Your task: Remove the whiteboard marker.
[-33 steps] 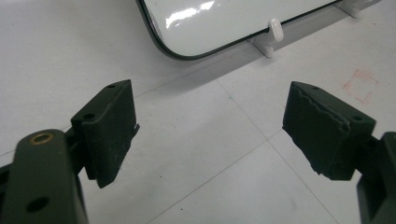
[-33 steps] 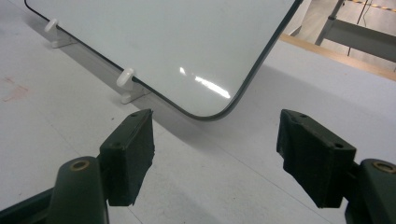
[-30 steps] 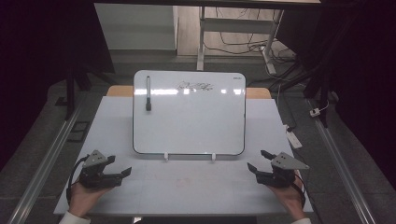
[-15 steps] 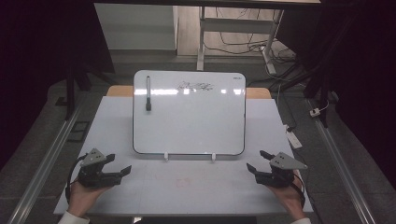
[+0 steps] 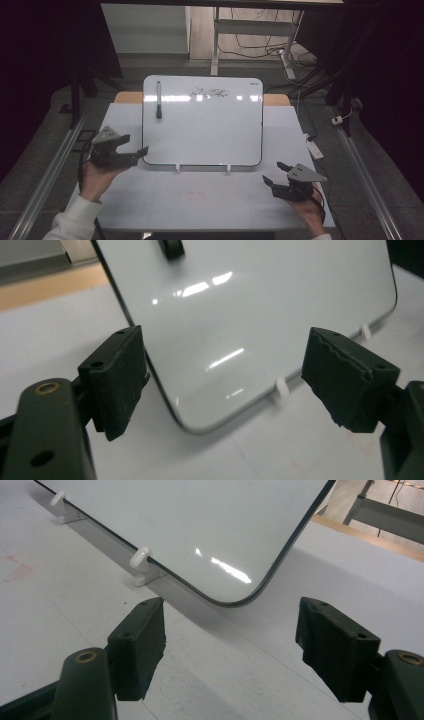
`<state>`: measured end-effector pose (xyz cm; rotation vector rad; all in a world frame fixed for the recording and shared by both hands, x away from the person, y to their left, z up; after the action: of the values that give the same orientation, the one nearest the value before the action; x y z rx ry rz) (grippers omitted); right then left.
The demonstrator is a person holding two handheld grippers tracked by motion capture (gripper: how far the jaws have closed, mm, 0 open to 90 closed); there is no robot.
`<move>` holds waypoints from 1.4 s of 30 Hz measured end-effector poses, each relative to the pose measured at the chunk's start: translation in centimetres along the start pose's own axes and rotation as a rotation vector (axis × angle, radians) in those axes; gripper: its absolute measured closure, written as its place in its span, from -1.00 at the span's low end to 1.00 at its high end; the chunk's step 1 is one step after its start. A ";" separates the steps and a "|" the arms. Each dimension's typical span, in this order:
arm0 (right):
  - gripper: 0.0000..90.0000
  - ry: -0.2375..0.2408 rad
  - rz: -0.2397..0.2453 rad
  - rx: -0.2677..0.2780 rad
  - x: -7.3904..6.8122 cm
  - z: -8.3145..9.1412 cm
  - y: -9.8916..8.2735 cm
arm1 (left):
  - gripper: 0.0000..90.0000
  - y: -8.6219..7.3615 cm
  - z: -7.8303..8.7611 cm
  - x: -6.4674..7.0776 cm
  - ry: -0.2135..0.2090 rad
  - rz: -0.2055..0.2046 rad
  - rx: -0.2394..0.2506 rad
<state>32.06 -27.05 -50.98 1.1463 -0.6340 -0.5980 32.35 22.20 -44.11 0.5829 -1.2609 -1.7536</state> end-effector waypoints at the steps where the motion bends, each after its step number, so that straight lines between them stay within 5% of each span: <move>1: -0.39 0.001 0.003 0.000 0.0 0.0 0.0 | -0.58 0.8 -0.4 -0.1 0.004 -0.001 0.007; 8: -0.39 -0.002 0.001 -0.010 0.0 -0.2 -0.3 | -0.53 5.7 -3.8 -1.4 0.057 -0.008 0.017; 20: -0.39 0.001 -0.004 -0.030 -0.3 -0.6 -0.8 | -0.37 9.2 -7.8 -2.7 0.116 -0.002 0.028; 32: -0.39 -0.013 -0.005 -0.036 -0.2 -0.7 -1.0 | -0.08 10.5 -11.3 -3.9 0.204 -0.005 0.041; 42: -0.39 -0.025 -0.001 -0.050 -0.1 -0.8 -1.3 | 0.24 10.3 -13.0 -3.5 0.267 -0.035 0.036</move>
<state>32.41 -26.84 -52.45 1.0940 -0.6367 -0.6272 48.10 17.50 -39.97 0.8340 -1.1025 -1.6220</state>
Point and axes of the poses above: each handheld gripper's, and its own axes: z roughly backward along the jaws, y roughly out of its top, x roughly to its right, the point moved 4 cm from there along -z, roughly forward along the jaws, and after that the axes turned 11 degrees about x, right-handed, at the moved point
